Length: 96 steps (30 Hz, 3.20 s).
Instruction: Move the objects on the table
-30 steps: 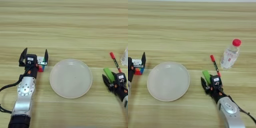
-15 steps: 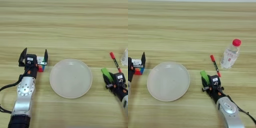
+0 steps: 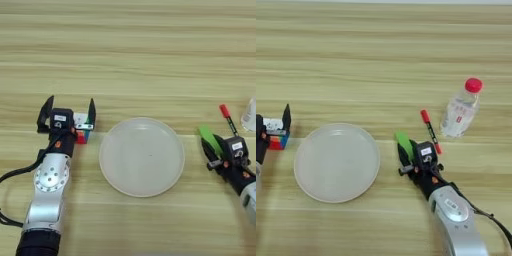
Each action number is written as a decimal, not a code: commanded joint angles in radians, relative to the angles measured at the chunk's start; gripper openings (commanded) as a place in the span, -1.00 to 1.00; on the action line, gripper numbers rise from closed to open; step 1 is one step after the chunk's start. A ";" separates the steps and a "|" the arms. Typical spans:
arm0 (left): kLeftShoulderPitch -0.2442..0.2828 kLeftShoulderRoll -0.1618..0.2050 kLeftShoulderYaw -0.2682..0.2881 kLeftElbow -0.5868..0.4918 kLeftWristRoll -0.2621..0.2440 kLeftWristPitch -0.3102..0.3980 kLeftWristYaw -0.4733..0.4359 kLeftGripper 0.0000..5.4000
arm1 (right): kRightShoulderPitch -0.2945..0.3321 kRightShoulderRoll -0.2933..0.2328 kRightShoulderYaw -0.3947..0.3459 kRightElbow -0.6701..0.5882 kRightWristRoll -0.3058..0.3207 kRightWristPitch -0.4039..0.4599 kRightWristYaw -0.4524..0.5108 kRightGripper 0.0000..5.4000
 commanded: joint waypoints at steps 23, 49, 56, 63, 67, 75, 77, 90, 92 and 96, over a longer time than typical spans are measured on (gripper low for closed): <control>-0.001 -0.003 -0.005 0.003 0.008 -0.002 0.006 1.00 | -0.119 0.113 0.262 -0.057 0.000 0.123 0.028 -0.49; -0.002 -0.007 -0.012 0.011 0.013 -0.004 0.016 1.00 | -0.162 0.169 0.350 0.170 0.016 0.052 0.127 -0.49; -0.002 -0.007 -0.013 0.013 0.013 -0.005 0.017 1.00 | -0.172 0.170 0.355 0.190 0.009 0.051 0.132 -0.49; -0.002 -0.007 -0.013 0.014 0.013 -0.006 0.018 1.00 | -0.174 0.170 0.354 0.197 0.002 0.045 0.125 -0.15; -0.003 -0.007 -0.013 0.016 0.013 -0.007 0.018 1.00 | -0.176 0.172 0.350 0.198 -0.002 0.041 0.123 0.00; -0.002 -0.006 -0.012 0.014 0.013 -0.008 0.017 1.00 | -0.182 0.166 0.337 0.182 -0.034 -0.005 0.096 0.32; -0.001 -0.006 -0.012 0.013 0.013 -0.008 0.017 1.00 | -0.185 0.163 0.334 0.178 -0.049 -0.023 0.086 0.39; 0.001 -0.007 -0.012 0.010 0.014 -0.008 0.018 1.00 | -0.251 0.120 0.196 0.168 -0.132 -0.078 -0.025 0.95; 0.002 -0.006 -0.012 0.009 0.014 -0.008 0.018 1.00 | -0.259 0.117 0.181 0.179 -0.131 -0.073 -0.031 0.99; 0.002 -0.006 -0.011 0.007 0.014 -0.008 0.018 1.00 | -0.264 0.114 0.170 0.195 -0.135 -0.065 -0.037 0.99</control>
